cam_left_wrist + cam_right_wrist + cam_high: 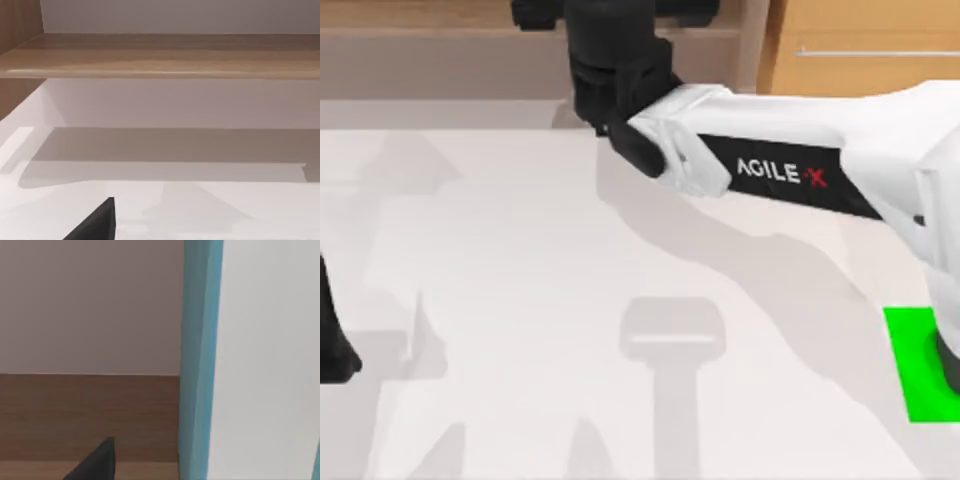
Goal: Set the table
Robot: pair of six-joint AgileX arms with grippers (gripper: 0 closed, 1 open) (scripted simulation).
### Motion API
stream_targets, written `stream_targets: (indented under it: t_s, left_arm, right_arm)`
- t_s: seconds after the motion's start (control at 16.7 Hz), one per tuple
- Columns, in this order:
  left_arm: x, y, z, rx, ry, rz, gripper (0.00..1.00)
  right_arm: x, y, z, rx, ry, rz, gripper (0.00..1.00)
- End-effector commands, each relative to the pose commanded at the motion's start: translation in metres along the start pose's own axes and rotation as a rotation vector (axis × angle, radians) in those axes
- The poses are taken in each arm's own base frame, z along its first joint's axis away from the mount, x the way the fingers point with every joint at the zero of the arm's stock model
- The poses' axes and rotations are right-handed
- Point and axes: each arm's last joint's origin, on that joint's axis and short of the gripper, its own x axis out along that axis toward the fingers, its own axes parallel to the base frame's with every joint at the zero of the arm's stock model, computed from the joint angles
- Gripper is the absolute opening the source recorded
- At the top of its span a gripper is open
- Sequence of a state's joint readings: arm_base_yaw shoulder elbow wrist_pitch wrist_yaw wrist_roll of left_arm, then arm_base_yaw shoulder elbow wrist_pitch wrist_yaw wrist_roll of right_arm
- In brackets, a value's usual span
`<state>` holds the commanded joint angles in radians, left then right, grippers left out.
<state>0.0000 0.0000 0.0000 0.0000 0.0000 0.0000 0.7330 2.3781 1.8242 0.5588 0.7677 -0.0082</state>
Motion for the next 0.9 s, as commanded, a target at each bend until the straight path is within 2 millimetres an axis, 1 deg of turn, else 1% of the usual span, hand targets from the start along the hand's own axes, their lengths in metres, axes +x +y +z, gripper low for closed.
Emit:
stream_targets:
  t_s: [0.24,0.6,0.84,0.9]
  left_arm:
    - [0.0,0.0,0.0,0.0,0.0,0.0,1.0]
    - [0.0,0.0,0.0,0.0,0.0,0.0,1.0]
    - [0.0,0.0,0.0,0.0,0.0,0.0,1.0]
    - [0.0,0.0,0.0,0.0,0.0,0.0,1.0]
  right_arm:
    - [0.0,-0.001,0.002,0.001,-0.003,0.0,1.0]
    - [0.019,0.0,0.0,0.0,0.0,0.0,1.0]
    - [0.02,0.0,0.0,0.0,0.0,0.0,1.0]
    - [0.02,0.0,0.0,0.0,0.0,0.0,0.92]
